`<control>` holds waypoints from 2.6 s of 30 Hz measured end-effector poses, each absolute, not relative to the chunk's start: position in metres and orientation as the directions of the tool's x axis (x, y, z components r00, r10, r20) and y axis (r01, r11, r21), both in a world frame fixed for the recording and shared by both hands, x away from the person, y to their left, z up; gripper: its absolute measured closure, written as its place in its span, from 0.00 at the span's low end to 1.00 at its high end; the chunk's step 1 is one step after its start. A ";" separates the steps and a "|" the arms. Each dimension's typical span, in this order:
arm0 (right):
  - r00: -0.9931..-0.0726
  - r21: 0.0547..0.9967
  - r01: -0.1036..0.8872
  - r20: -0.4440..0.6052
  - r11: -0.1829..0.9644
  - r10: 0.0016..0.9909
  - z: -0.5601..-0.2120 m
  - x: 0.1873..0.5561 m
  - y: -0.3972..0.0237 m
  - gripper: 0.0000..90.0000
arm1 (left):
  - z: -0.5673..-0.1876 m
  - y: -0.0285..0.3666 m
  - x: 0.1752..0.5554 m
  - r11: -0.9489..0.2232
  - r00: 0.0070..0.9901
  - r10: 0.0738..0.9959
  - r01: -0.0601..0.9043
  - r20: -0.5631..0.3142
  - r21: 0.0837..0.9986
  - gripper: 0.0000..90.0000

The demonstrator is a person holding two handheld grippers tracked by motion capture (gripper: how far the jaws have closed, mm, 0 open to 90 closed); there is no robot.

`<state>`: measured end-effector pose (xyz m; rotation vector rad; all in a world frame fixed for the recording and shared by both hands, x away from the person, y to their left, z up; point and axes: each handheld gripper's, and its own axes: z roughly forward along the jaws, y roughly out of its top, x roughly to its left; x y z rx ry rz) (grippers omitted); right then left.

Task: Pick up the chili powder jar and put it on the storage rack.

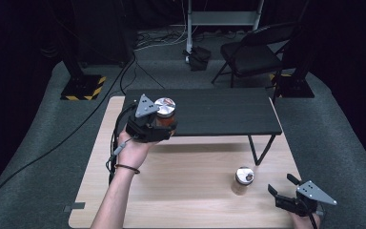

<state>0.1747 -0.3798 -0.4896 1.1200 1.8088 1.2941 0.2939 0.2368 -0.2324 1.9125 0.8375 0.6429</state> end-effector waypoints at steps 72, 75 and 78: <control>-0.436 0.949 0.271 -0.029 0.162 0.899 -0.489 0.176 -0.379 0.12 | -0.272 0.265 0.269 -0.283 0.585 0.808 0.287 0.066 0.915 0.19; -0.437 0.949 0.270 -0.031 0.163 0.899 -0.489 0.176 -0.379 0.12 | -0.279 0.271 0.262 -0.293 0.599 0.797 0.276 0.075 0.915 0.19; -0.436 0.949 0.270 -0.030 0.162 0.899 -0.489 0.176 -0.379 0.12 | -0.287 0.276 0.254 -0.306 0.609 0.788 0.262 0.089 0.915 0.19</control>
